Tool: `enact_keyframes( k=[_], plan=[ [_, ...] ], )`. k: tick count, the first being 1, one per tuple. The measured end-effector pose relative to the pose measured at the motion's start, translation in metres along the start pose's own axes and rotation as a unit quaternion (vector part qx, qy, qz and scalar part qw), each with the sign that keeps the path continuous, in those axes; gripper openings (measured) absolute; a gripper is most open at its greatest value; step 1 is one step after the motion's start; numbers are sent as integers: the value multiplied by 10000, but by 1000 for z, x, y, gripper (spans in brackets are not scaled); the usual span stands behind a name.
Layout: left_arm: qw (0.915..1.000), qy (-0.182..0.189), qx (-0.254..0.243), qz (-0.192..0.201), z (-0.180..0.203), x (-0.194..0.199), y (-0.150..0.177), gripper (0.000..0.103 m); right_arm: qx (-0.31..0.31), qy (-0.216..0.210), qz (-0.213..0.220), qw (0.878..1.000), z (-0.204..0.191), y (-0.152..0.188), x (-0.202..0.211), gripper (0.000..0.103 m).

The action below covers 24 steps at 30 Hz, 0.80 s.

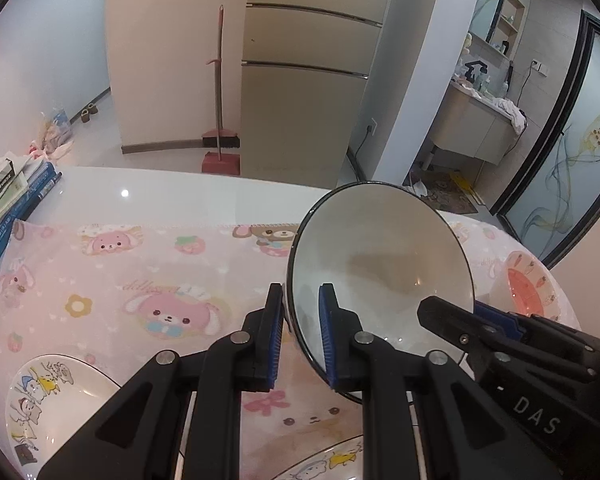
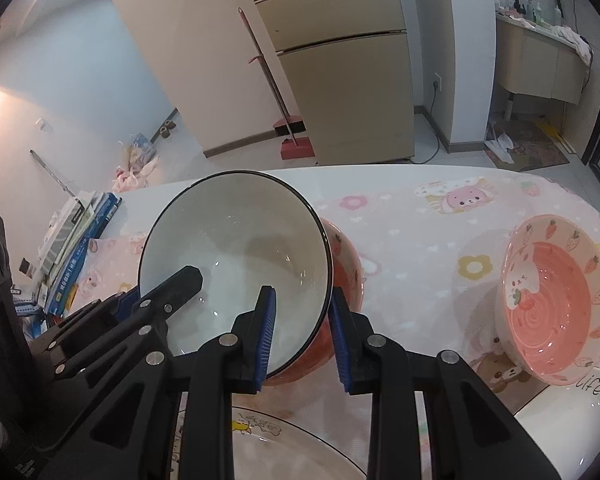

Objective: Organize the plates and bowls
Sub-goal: 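Lower the white bowl onto the tablecloth and open both grippers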

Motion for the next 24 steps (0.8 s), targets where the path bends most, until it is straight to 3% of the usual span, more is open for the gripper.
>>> enact_keyframes(
  k=[11, 22, 24],
  plan=[
    [9994, -203, -234, 156, 14, -3, 7, 15, 301, 405, 119, 9987, 1, -1, 0, 30],
    [9991, -153, -220, 314, 13, 3, 5, 15, 1, 126, 50, 9999, 13, -5, 2, 31],
    [9987, -110, -256, 434, 15, 9, 1, 20, -51, 89, 145, 9998, 15, -9, 9, 40]
  ],
)
Point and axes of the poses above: each gripper's, at about its wrist camera, not at the fingertips, and x roughly against the way its jaws point, z to its right, y to its underside, the point moved 2 cm from there along -x, roughly the way its jaws point, and after that the axes turned 12 degrees about z, right-handed, at the moved point
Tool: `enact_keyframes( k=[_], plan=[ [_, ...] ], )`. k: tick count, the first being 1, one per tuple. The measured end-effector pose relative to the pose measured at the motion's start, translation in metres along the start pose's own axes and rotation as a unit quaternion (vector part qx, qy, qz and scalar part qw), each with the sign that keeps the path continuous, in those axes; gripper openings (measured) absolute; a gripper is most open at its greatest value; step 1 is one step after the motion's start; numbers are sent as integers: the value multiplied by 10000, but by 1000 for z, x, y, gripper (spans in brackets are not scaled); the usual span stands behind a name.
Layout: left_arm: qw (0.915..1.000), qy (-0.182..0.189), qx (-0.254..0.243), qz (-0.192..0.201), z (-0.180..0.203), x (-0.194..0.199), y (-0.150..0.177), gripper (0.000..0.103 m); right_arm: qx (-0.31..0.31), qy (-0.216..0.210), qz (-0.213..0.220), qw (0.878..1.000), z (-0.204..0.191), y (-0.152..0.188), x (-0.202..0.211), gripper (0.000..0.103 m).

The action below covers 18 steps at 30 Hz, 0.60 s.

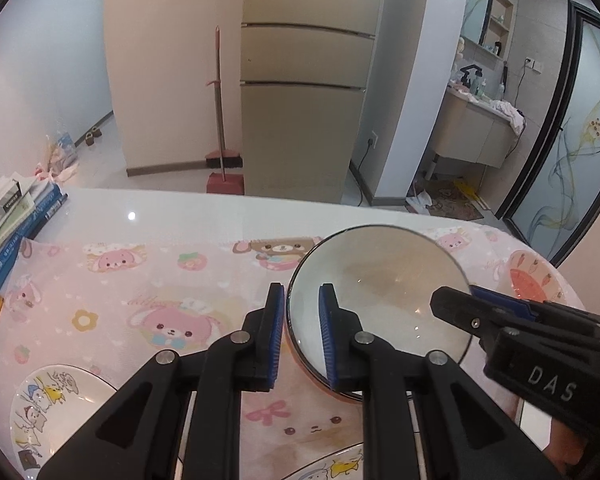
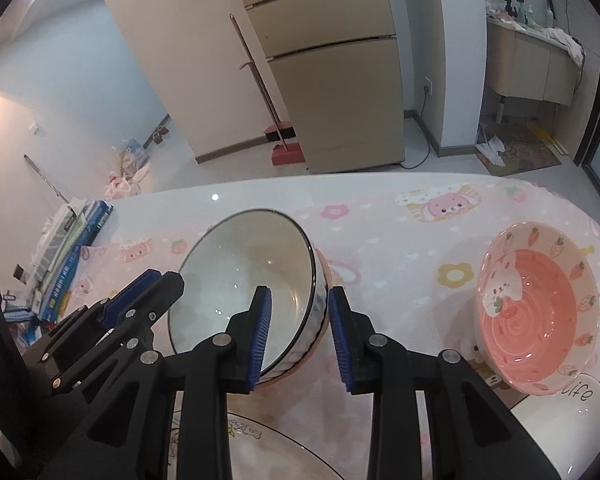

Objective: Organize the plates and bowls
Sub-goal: 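Lower the white bowl onto the tablecloth and open both grippers, then close both grippers on the rim of the pink strawberry bowl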

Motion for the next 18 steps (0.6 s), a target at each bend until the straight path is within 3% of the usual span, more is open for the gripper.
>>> enact_keyframes(
  k=[3, 8, 9, 11, 13, 16, 18],
  plan=[
    [9993, -39, -10, 367, 1, 15, -8, 50, 113, 192, 383, 9990, 1, -9, 18, 61],
    [9927, -167, -155, 1186, 4, 50, -26, 68, 335, 432, 1071, 9927, 0, -25, 56, 75],
    [9901, -205, -135, 1381, 3, 57, -30, 76, 354, 500, 1225, 9906, 2, -28, 64, 78],
    [9830, -313, -178, 1800, 5, 77, -35, 83, 422, 702, 1612, 9835, 6, -32, 85, 86],
    [9769, -292, -216, 2104, 6, 93, -42, 103, 515, 913, 2055, 9730, 11, -37, 107, 87],
    [9689, -218, -236, 2452, 9, 114, -50, 103, 657, 1126, 2609, 9565, 17, -39, 142, 88],
    [9672, -148, -290, 2520, 13, 123, -54, 103, 747, 1133, 2914, 9469, 21, -39, 166, 99]
  ],
)
Point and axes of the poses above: each gripper's, at about its wrist camera, not at the fingertips, and x roughly against the way its jaws point, z to its right, y to its underside, the point moved 2 cm from there along -x, roughly the way its jaws point, and after that the axes turned 12 degrees about z, right-handed, at the moved point
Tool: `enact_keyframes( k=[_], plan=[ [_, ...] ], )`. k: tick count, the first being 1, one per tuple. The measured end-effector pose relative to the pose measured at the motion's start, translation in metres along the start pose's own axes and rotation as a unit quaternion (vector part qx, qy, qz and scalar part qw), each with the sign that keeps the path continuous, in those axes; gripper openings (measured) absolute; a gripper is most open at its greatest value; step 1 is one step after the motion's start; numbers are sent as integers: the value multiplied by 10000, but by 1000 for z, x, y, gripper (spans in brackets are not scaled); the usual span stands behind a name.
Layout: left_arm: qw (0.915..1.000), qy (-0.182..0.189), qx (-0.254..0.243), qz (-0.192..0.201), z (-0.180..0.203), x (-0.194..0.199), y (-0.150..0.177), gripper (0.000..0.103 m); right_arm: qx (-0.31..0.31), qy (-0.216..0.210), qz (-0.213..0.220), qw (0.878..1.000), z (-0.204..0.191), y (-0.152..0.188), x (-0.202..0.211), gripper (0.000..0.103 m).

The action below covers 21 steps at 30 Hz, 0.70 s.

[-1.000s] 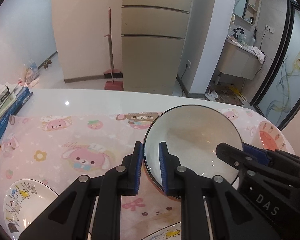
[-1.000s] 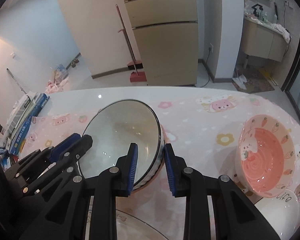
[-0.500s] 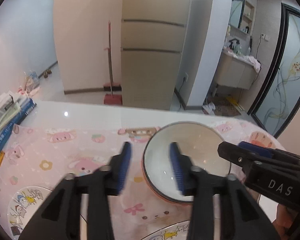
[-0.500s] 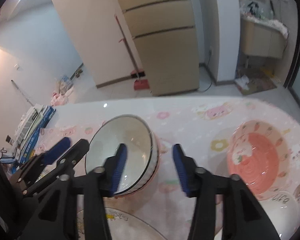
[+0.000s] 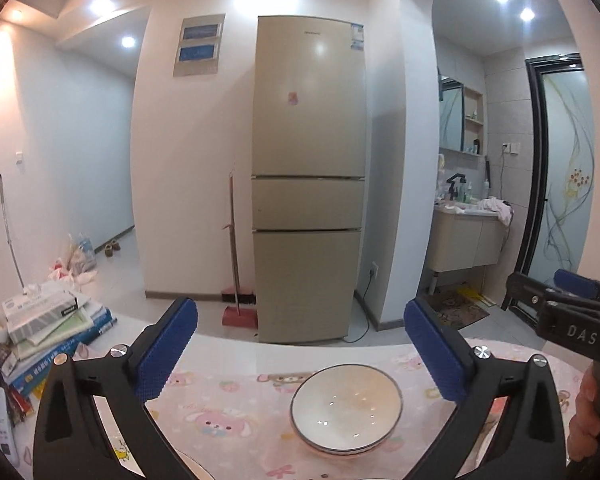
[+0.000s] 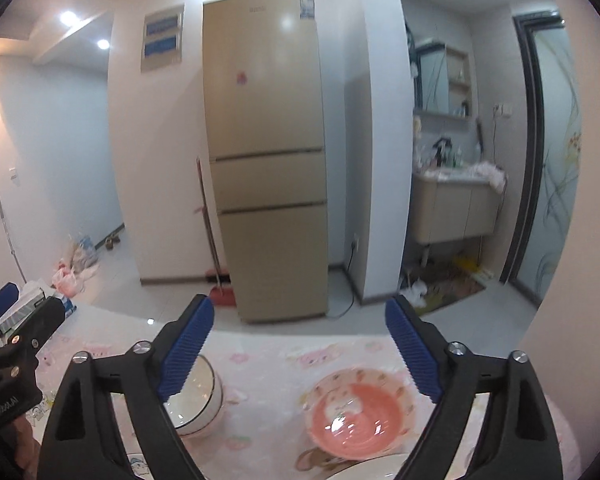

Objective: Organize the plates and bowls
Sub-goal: 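Close both grippers on the rim of the pink strawberry bowl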

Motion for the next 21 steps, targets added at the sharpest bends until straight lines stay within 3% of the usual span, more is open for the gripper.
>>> enact_keyframes(
  k=[1, 5, 9, 11, 15, 18, 21],
  plan=[
    [10000, 52, 0, 42, 3, 3, -4, 103, 15, -27, 136, 9999, 4, -5, 8, 103],
    [9996, 260, 30, 126, 22, 8, -20, 103, -26, 3, 612, 9981, 21, -26, 38, 103],
    [9985, 542, -10, 119, 51, 0, -38, 103, -352, 167, 683, 9969, 48, -40, 55, 103],
    [9987, 514, -37, 63, 68, -9, -44, 103, -537, 252, 660, 9961, 67, -40, 60, 103],
    [9960, 806, 378, -111, 95, -24, -40, 103, -966, 461, 261, 9939, 111, -29, 49, 103],
    [9926, 914, 608, -526, 116, -45, -23, 103, -1339, 579, -345, 9887, 142, -9, 25, 103],
    [9887, 831, 625, -1082, 135, -69, 6, 103, -1671, 420, -909, 9808, 163, 17, -2, 103]
  ],
)
Point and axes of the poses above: each gripper's, at about its wrist camera, not at the fingertips, and x roughly against the way its jaws point, z to its right, y to its underside, the point moved 2 cm from there along -x, roughly the way its jaws point, and after that the axes turned 12 degrees about z, right-handed, at the moved point
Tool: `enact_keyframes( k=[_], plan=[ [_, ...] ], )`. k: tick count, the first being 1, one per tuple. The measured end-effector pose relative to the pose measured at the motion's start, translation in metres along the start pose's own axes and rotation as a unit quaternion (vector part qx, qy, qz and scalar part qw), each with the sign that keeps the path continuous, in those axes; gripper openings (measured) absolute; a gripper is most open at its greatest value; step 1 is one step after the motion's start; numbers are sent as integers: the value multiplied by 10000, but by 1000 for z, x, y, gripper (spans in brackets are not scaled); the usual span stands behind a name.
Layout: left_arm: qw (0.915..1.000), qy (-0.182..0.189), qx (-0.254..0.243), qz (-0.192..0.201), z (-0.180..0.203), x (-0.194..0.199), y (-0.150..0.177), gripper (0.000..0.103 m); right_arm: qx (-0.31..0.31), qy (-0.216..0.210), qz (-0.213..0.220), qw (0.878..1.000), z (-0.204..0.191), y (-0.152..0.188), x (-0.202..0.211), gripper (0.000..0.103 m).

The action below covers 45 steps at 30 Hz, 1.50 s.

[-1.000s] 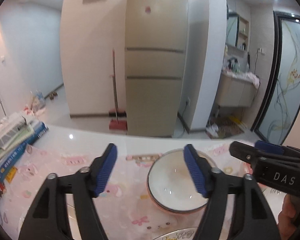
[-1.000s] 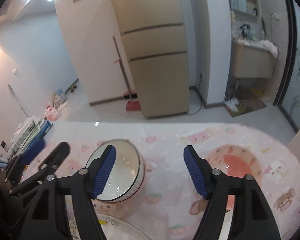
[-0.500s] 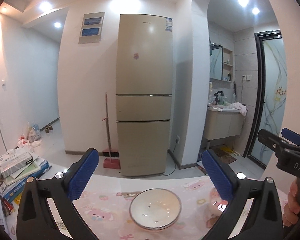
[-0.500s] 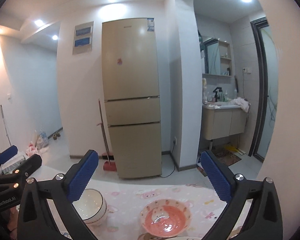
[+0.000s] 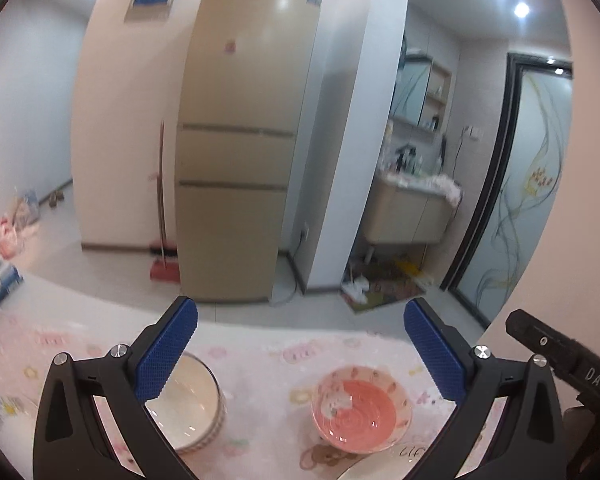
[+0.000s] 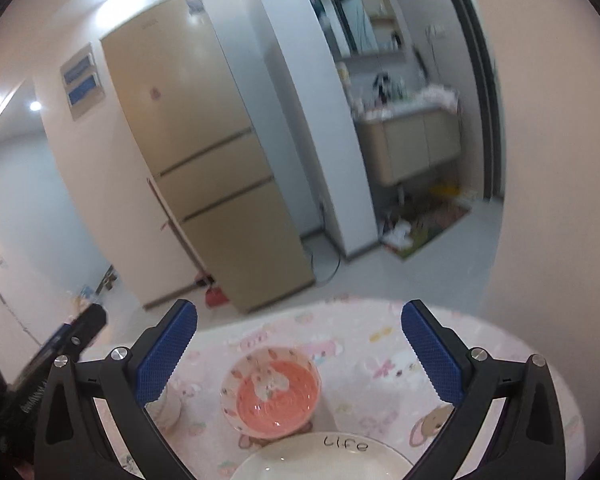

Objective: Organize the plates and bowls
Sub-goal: 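Close both grippers on the rim of the pink strawberry bowl, then lift the pink bowl with both grippers and carry it over the white bowl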

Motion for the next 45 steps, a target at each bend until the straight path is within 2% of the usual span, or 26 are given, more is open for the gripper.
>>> enact_keyframes(
  k=[3, 6, 10, 12, 16, 17, 19, 20, 22, 24, 26, 28, 29, 31, 33, 36, 38, 41, 45],
  plan=[
    [9982, 77, -142, -585, 4, -30, 31, 103, -375, -72, -593, 9975, 22, 22, -35, 103],
    [9956, -29, -346, -874, 8, -48, 58, 103, -729, -259, -1112, 9908, 35, 46, -60, 103],
    [9900, 206, -106, -1388, 13, -66, 82, 103, -949, -178, -1511, 9838, 49, 71, -84, 96],
    [9876, 367, 36, -1524, 13, -67, 90, 100, -1144, -365, -1783, 9766, 53, 83, -93, 90],
    [9799, 581, 110, -1906, 15, -73, 103, 75, -1198, -549, -2022, 9704, 47, 96, -105, 84],
    [9778, 591, 107, -2008, 16, -76, 106, 73, -1145, -498, -2075, 9702, 47, 99, -108, 79],
    [9746, 553, 125, -2167, 15, -79, 114, 60, -1154, -448, -2227, 9670, 42, 107, -114, 61],
    [9728, 525, 145, -2251, 14, -80, 117, 56, -1241, -425, -2296, 9644, 44, 111, -118, 49],
    [9675, 561, 242, -2452, 12, -84, 123, 41, -1457, -477, -2424, 9580, 47, 119, -124, 46],
    [9628, 600, 366, -2610, 11, -86, 129, 32, -1582, -546, -2538, 9527, 49, 127, -128, 38],
    [9586, 658, 469, -2731, 9, -88, 133, 28, -1636, -484, -2604, 9503, 50, 132, -130, 36],
    [9529, 738, 596, -2879, 9, -89, 138, 20, -1662, -493, -2663, 9482, 49, 135, -131, 32],
    [9496, 793, 736, -2942, 8, -87, 139, 20, -1677, -533, -2729, 9458, 48, 138, -133, 29],
    [9507, 720, 728, -2927, 9, -84, 139, 20, -1741, -688, -2853, 9400, 46, 142, -136, 27],
    [9518, 733, 645, -2906, 11, -83, 139, 20, -1765, -675, -2873, 9390, 44, 145, -138, 27],
    [9486, 791, 836, -2948, 8, -84, 140, 20, -1811, -664, -2888, 9378, 45, 146, -138, 27],
    [9397, 882, 1195, -3080, 1, -88, 144, 21, -1866, -701, -2888, 9364, 46, 146, -137, 27],
    [9216, 1047, 1629, -3364, -5, -94, 155, 24, -1930, -759, -2933, 9333, 50, 147, -140, 27],
    [9243, 1033, 1570, -3323, -4, -92, 153, 21, -2162, -820, -2996, 9256, 58, 148, -141, 27]
  ],
)
Point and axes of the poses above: each gripper's, at about its wrist camera, not at the fingertips, and x roughly against the way its jaws point, z to its right, y to its underside, the point moved 2 cm from there along -x, roughly the way its jaws point, and after that the axes turned 12 degrees about z, right-handed, at the moved point
